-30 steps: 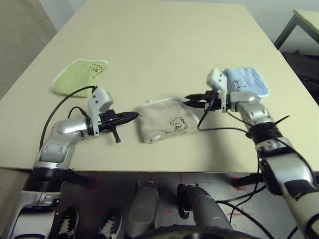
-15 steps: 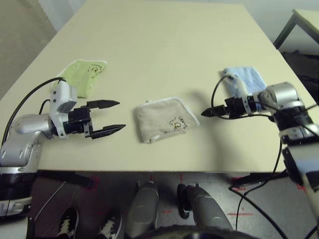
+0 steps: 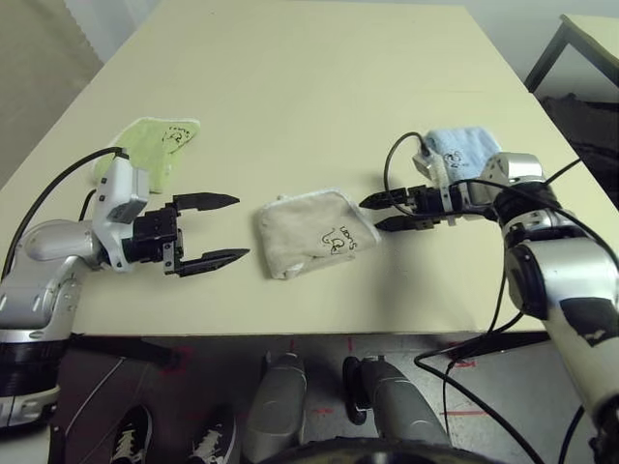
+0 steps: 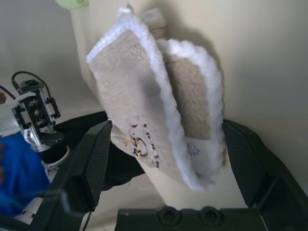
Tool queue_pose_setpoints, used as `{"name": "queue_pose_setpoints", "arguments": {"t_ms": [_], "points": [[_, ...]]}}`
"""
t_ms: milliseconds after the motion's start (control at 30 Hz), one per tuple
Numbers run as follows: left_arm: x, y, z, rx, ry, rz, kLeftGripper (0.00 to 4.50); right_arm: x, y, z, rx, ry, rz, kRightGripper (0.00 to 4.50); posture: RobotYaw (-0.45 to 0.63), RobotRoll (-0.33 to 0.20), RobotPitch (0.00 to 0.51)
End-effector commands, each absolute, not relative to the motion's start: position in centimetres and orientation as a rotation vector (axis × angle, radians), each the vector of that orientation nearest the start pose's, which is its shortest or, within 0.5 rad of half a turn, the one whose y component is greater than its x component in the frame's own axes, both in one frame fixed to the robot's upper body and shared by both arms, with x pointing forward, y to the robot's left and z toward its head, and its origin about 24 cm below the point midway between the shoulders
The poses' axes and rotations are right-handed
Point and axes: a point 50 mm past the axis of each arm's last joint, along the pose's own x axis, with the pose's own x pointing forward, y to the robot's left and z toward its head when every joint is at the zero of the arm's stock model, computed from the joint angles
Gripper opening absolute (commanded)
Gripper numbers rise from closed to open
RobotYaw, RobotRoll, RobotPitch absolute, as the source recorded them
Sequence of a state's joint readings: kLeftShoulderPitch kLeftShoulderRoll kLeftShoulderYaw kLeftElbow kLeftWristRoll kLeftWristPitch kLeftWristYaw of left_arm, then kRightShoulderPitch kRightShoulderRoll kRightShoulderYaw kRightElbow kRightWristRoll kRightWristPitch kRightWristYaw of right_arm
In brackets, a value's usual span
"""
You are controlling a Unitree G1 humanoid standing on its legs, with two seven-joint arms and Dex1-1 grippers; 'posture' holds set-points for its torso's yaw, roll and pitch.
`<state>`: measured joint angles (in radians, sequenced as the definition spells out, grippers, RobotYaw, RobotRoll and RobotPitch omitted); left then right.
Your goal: Fold the towel and set it aside.
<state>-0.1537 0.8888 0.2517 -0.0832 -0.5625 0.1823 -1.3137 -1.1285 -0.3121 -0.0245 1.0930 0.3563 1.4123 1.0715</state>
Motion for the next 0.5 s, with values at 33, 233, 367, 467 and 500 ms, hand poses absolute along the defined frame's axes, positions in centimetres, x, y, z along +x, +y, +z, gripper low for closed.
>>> {"name": "queue_pose_setpoints", "arguments": {"t_ms": [33,233,367,467,500], "points": [[23.6,26.4,18.2,0.404,0.031,-1.162,4.48,33.2,-11.2,9.5,0.864,1.266,0.92,4.5,0.22,0.0,0.159],[24.0,26.0,18.4,0.403,0.019,-1.164,4.48,32.7,-8.3,8.2,0.805,1.258,0.982,4.5,0.21,0.0,0.156],[24.0,25.8,18.2,0.401,0.016,-1.166,4.48,33.0,-7.7,7.8,0.785,1.201,0.963,4.5,0.21,0.0,0.156],[23.9,25.8,18.2,0.397,0.009,-1.162,4.5,33.5,-7.6,7.7,0.803,1.138,0.939,3.93,0.22,0.0,0.155],[23.9,25.8,18.2,0.397,0.007,-1.16,4.5,33.6,-7.6,7.7,0.809,1.129,0.935,3.66,0.22,0.0,0.155]]}}
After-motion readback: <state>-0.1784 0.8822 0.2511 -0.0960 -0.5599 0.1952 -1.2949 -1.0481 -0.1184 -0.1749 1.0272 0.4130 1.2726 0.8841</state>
